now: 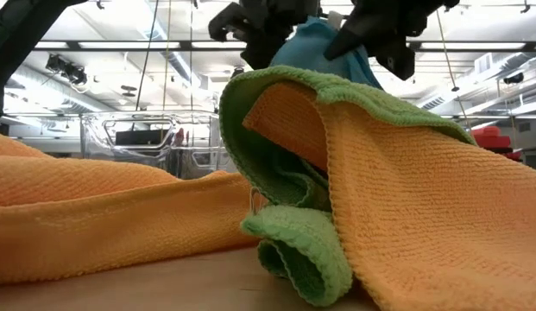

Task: Fold microfiber towels
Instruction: Fold the left blue towel

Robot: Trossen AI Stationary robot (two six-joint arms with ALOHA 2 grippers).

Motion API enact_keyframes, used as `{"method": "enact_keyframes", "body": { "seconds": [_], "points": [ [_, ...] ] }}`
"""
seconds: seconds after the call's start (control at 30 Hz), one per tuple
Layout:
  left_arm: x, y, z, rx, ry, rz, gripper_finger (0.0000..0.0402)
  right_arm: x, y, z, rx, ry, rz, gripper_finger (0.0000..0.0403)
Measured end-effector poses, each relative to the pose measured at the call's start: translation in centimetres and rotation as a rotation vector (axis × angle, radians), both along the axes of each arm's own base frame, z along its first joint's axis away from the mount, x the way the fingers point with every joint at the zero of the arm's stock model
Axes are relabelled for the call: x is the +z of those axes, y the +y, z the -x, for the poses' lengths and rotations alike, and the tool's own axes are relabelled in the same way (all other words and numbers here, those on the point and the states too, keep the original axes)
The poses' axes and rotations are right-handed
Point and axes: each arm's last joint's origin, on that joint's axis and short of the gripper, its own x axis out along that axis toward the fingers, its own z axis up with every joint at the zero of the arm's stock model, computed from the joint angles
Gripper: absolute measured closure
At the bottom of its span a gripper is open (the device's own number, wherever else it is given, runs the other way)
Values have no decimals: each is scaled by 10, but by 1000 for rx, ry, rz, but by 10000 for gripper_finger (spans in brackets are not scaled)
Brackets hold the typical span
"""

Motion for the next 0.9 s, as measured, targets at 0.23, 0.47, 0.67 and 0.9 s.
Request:
{"method": "enact_keyframes", "body": {
  "seconds": [0.23,0.47,0.67,0.9],
  "points": [
    [0,-3,2,-8,16,7,391,-2,12,-24,36,-3,-10,366],
    [0,-11,2,-37,23,45,391,2,22,-46,58,57,31,366],
    [-1,-14,2,-46,24,57,392,1,21,-44,49,68,26,366],
    [-1,-14,2,-45,28,58,384,1,21,-43,41,70,20,366]
  ]
}}
